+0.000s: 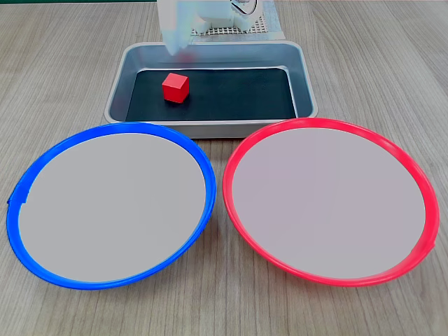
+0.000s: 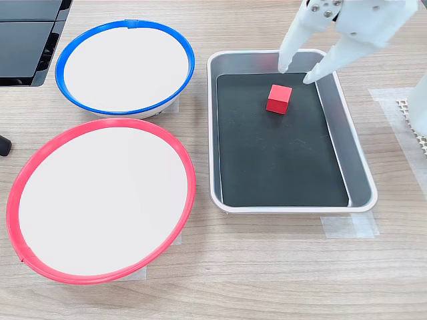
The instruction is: Move a red block from tray to red dish
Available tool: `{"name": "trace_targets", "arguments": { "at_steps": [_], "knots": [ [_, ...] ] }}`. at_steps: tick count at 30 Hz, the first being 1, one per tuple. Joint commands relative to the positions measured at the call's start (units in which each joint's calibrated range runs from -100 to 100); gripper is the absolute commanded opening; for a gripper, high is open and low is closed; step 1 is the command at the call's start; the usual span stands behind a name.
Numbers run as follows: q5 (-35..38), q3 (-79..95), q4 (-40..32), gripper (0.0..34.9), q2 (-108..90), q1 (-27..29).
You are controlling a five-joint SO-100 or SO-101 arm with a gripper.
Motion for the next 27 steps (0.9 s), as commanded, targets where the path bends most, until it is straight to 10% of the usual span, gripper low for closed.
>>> {"name": "trace_targets", "arguments": {
  "at_steps": [1, 25, 27],
  "knots": [
    [0.7, -2.8, -1.2, 16.5, 3.7, 2.3],
    [3.8, 5.4, -18.3, 14.0, 15.3, 0.0],
    [4.2, 5.1, -18.1, 3.6, 15.7, -0.3]
  ]
}}
